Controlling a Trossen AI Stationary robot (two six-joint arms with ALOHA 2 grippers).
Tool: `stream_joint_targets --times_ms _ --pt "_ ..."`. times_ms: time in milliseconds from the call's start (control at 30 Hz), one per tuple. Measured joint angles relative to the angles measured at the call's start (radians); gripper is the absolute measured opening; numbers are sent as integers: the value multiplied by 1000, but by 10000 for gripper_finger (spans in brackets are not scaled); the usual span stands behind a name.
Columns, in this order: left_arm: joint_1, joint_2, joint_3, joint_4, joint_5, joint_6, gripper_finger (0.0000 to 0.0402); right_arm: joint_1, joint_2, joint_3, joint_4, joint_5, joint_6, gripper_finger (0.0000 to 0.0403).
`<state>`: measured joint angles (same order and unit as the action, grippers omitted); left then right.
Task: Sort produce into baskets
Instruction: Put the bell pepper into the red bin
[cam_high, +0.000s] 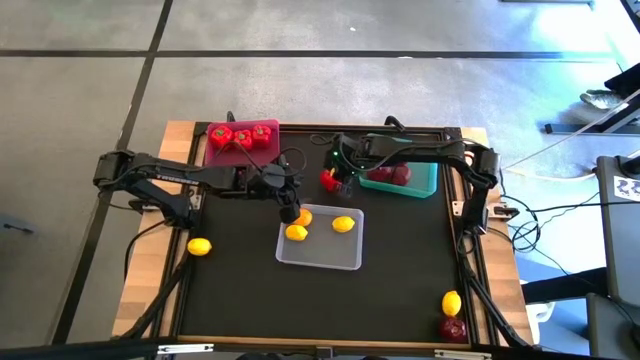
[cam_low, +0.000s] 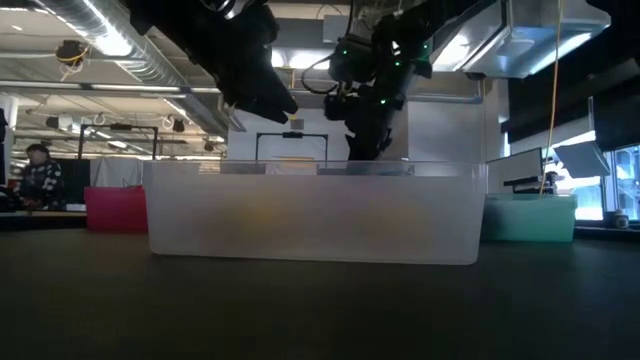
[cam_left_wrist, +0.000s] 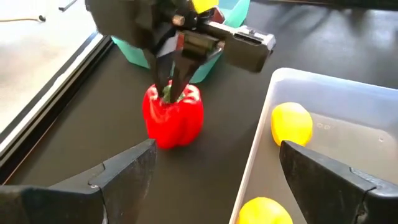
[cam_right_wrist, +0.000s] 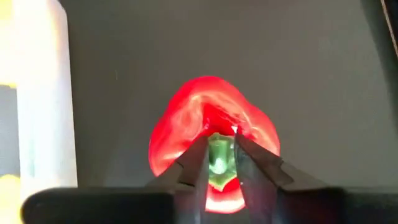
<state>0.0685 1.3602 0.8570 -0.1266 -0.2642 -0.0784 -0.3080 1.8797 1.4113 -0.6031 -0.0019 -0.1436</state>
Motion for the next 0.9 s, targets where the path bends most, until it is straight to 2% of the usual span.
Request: stream_joint_targets --times_ms 200,367,600,900 --pt "1 0 0 10 5 1 337 1 1 0 31 -9 5 122" --pt "12 0 0 11 6 1 337 1 1 0 58 -10 6 144" --pt "27 1 0 13 6 -17 337 1 -14 0 55 -10 5 151" --pt "83 120 0 158 88 -101 337 1 -183 -21 -73 -18 5 152"
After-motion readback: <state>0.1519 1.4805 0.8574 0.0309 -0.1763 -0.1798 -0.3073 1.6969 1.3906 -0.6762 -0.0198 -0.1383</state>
